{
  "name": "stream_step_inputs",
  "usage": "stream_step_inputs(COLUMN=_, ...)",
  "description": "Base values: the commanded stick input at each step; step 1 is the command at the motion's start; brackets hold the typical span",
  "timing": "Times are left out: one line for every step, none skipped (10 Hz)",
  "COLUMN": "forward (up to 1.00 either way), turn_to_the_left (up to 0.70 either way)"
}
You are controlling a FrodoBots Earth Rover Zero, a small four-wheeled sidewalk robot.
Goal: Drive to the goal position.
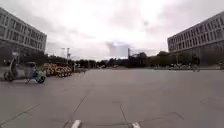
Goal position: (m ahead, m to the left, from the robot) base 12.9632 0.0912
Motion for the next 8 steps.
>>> stream_step_inputs(forward=1.00, turn_to_the_left=0.00)
stream_step_inputs(forward=1.00, turn_to_the_left=0.00)
stream_step_inputs(forward=1.00, turn_to_the_left=0.00)
stream_step_inputs(forward=1.00, turn_to_the_left=0.00)
stream_step_inputs(forward=1.00, turn_to_the_left=0.00)
stream_step_inputs(forward=1.00, turn_to_the_left=0.00)
stream_step_inputs(forward=1.00, turn_to_the_left=0.00)
stream_step_inputs(forward=1.00, turn_to_the_left=0.00)
